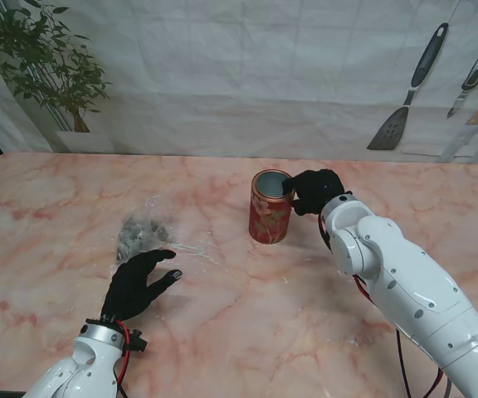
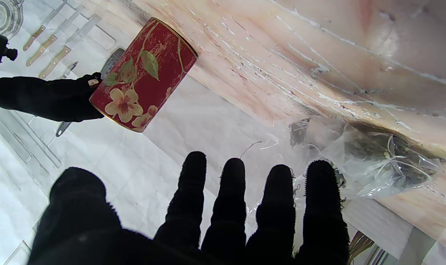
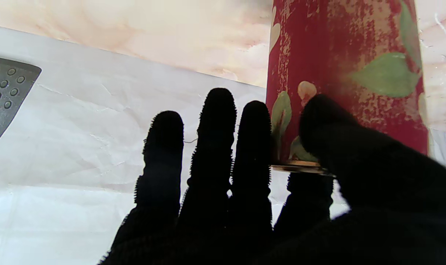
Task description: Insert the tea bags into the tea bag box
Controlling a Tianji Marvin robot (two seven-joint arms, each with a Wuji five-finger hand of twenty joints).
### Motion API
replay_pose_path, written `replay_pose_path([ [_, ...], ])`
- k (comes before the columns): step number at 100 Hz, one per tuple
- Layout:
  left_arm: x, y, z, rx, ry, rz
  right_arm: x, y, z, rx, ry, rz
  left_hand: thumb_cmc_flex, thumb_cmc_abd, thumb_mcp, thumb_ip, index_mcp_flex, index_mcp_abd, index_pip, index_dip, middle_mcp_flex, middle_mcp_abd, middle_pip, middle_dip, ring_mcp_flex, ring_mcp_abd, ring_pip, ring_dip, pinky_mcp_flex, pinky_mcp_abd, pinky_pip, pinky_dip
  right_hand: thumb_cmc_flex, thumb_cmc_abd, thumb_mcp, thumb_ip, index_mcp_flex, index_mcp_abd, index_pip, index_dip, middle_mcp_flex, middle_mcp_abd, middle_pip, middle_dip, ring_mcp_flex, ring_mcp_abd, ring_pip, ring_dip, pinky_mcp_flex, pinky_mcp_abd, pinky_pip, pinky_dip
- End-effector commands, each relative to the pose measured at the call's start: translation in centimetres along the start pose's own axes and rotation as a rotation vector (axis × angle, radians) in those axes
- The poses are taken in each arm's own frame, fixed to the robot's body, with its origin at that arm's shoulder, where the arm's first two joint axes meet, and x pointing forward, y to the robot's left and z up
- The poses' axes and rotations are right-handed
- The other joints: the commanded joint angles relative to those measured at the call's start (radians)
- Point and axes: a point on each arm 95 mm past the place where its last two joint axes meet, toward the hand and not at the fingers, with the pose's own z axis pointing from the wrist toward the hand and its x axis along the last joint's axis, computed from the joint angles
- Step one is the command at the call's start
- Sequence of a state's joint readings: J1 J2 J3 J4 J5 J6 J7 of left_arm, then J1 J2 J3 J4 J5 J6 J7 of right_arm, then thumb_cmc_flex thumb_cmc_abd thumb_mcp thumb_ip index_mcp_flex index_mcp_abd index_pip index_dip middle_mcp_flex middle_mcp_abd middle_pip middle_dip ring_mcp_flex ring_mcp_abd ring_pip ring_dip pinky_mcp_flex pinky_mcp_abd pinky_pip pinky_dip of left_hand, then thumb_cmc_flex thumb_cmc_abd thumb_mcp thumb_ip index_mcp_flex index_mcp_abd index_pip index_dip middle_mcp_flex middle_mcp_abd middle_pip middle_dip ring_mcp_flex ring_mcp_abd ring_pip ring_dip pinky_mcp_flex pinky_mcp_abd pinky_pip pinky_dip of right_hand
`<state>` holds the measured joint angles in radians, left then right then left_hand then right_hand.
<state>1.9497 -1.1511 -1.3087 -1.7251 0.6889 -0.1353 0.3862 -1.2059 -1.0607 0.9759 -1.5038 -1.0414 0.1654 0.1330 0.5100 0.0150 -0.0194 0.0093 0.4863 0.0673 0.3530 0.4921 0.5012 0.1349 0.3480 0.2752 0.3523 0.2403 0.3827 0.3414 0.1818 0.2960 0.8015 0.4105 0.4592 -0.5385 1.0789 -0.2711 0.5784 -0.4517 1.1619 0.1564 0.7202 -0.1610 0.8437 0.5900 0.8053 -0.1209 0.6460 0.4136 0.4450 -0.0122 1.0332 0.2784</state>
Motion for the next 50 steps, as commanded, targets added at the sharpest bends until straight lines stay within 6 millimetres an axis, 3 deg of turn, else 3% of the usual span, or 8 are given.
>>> replay_pose_path([
  [1,0.18,0.1,0.06,-0.011,0.004,-0.007,0.07,-0.19,-0.13,0.015,0.013,-0.003,-0.021,0.038,-0.009,-0.03,0.006,-0.022,-0.002,0.006,0.004,-0.028,-0.008,0.008,0.016,-0.023,-0.014,0.007,-0.007,-0.01,-0.002,-0.003,-0.043,-0.008,-0.001,-0.007,-0.06,-0.01,-0.003,-0.004,-0.054,-0.011,-0.014,0.006,-0.038,0.02,-0.018,-0.005,-0.025,0.029,-0.006,-0.01],
  [7,0.19,0.12,0.08,-0.012,0.005,-0.007,0.03,-0.17,-0.16,0.024,0.02,-0.001,-0.02,0.037,-0.009,-0.03,0.006,-0.022,-0.002,0.006,0.004,-0.027,-0.008,0.008,0.016,-0.023,-0.014,0.007,-0.006,-0.009,-0.002,-0.002,-0.081,0.004,0.001,0.011,-0.11,0.017,-0.047,0.001,-0.103,0.009,-0.02,-0.003,-0.069,0.026,-0.026,-0.006,-0.042,0.034,-0.015,-0.011],
  [13,0.2,0.13,0.09,-0.012,0.006,-0.007,0.03,-0.13,-0.19,0.035,0.026,-0.003,-0.02,0.037,-0.009,-0.03,0.006,-0.023,-0.002,0.007,0.005,-0.027,-0.008,0.009,0.016,-0.023,-0.014,0.007,-0.007,-0.009,-0.002,-0.003,-0.138,0.032,0.001,0.055,-0.156,0.049,-0.118,0.035,-0.147,0.028,-0.022,-0.014,-0.101,0.033,-0.029,-0.009,-0.059,0.041,-0.019,-0.008],
  [16,0.2,0.14,0.1,-0.012,0.006,-0.007,0.03,-0.1,-0.21,0.039,0.028,-0.005,-0.02,0.038,-0.009,-0.03,0.006,-0.023,-0.002,0.006,0.005,-0.027,-0.008,0.009,0.016,-0.023,-0.014,0.007,-0.006,-0.009,-0.001,-0.002,-0.166,0.051,-0.003,0.101,-0.176,0.061,-0.153,0.073,-0.167,0.036,-0.022,-0.018,-0.114,0.035,-0.029,-0.011,-0.067,0.044,-0.023,-0.007],
  [19,0.2,0.14,0.1,-0.012,0.006,-0.007,0.04,-0.08,-0.23,0.043,0.029,-0.008,-0.02,0.037,-0.009,-0.03,0.006,-0.023,-0.002,0.007,0.005,-0.03,-0.008,0.009,0.017,-0.025,-0.014,0.007,-0.006,-0.009,-0.001,-0.002,-0.191,0.074,-0.011,0.154,-0.209,0.074,-0.195,0.159,-0.195,0.049,-0.02,-0.019,-0.132,0.039,-0.03,-0.013,-0.076,0.046,-0.027,-0.006],
  [29,0.19,0.14,0.1,-0.013,0.006,-0.008,0.07,-0.01,-0.3,0.059,0.033,-0.012,-0.02,0.037,-0.009,-0.029,0.005,-0.024,-0.002,0.007,0.004,-0.029,-0.008,0.009,0.016,-0.025,-0.014,0.007,-0.006,-0.009,-0.001,-0.002,-0.222,0.073,-0.035,0.166,-0.295,0.088,-0.24,0.19,-0.254,0.071,-0.018,-0.016,-0.169,0.048,-0.03,-0.012,-0.096,0.048,-0.034,-0.006],
  [50,0.19,0.16,0.1,-0.015,0.006,-0.008,0.07,0.06,-0.36,0.082,0.048,0.006,-0.02,0.037,-0.009,-0.03,0.006,-0.023,-0.002,0.007,0.004,-0.027,-0.008,0.009,0.016,-0.024,-0.014,0.007,-0.006,-0.01,-0.002,-0.003,-0.281,0.088,-0.11,0.178,-0.479,0.129,-0.363,0.214,-0.47,0.199,-0.009,-0.017,-0.284,0.085,-0.036,-0.016,-0.154,0.08,-0.049,-0.004],
])
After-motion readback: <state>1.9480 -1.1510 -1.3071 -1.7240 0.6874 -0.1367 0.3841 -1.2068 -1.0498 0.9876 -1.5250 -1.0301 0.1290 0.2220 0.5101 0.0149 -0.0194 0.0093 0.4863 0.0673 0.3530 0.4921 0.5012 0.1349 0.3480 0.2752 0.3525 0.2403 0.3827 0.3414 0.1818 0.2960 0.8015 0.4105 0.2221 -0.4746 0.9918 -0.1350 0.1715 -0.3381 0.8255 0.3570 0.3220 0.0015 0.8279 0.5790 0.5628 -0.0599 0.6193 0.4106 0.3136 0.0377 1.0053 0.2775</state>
